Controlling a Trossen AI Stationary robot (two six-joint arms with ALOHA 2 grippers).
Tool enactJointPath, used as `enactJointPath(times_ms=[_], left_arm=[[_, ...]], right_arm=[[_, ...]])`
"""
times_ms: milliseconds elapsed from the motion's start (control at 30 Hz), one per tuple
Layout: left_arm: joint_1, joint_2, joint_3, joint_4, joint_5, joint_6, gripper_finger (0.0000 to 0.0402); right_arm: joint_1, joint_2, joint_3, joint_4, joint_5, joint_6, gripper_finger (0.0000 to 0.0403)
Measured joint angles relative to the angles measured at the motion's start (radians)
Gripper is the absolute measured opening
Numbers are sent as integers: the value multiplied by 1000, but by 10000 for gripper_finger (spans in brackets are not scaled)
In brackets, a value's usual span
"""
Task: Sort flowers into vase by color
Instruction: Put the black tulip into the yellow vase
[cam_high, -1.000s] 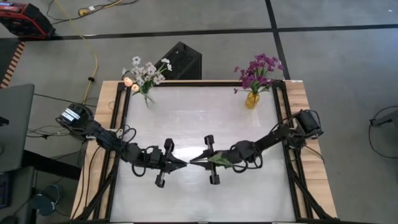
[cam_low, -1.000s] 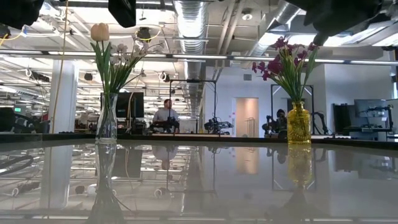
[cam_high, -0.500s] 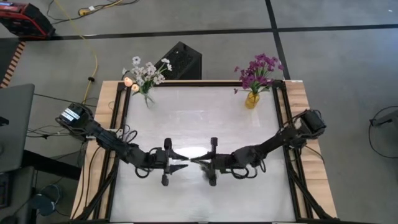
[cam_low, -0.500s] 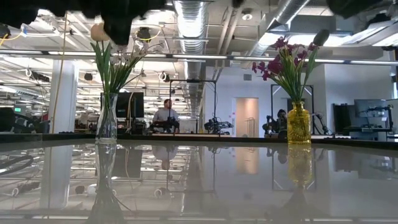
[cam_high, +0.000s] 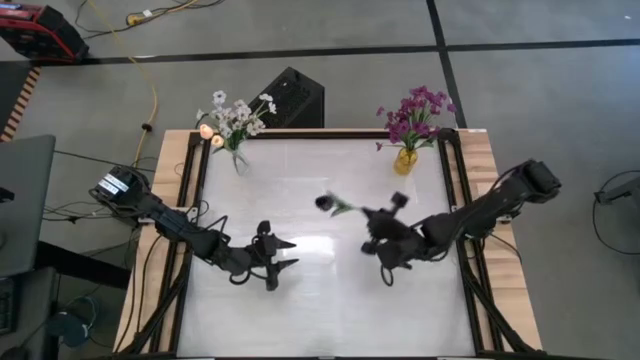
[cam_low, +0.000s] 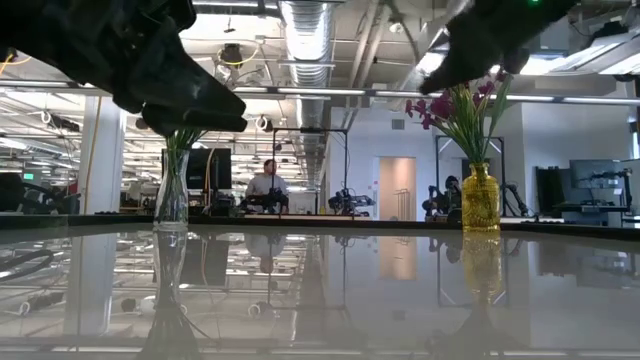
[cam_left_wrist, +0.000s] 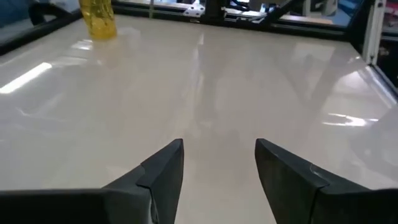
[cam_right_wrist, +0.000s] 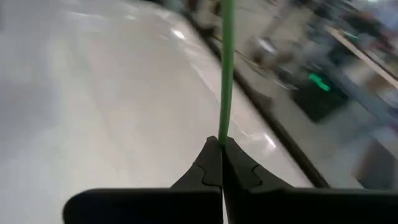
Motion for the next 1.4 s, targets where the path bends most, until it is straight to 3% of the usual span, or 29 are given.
enactJointPath(times_ms=[200,333,533,633,767,900,967,1100,1267,1400], left_arm=[[18,0,0,9,-33,59,185],[50,0,0,6,-5,90,185],[118,0,0,6,74,174,185],[160,0,0,6,132,202,185],[221,0,0,7,229,233,185],[281,0,0,9,304,267,185],[307,0,0,9,335,267,185],[351,0,0,10,388,270,185],[393,0,0,10,420,276,185],[423,0,0,10,425,285,185]], right_arm=[[-55,-52,0,-372,178,361,18],[-121,-53,0,-515,202,543,18],[-223,-65,0,-505,210,504,18],[-276,-110,0,-520,138,421,18],[-327,-231,-47,-386,-41,188,18],[-400,-389,-208,-14,-287,-70,18],[-430,-452,-287,177,-332,-150,18],[-445,-497,-370,436,-285,-273,18],[-445,-473,-373,448,-69,-295,18],[-455,-436,-373,447,0,-302,17]])
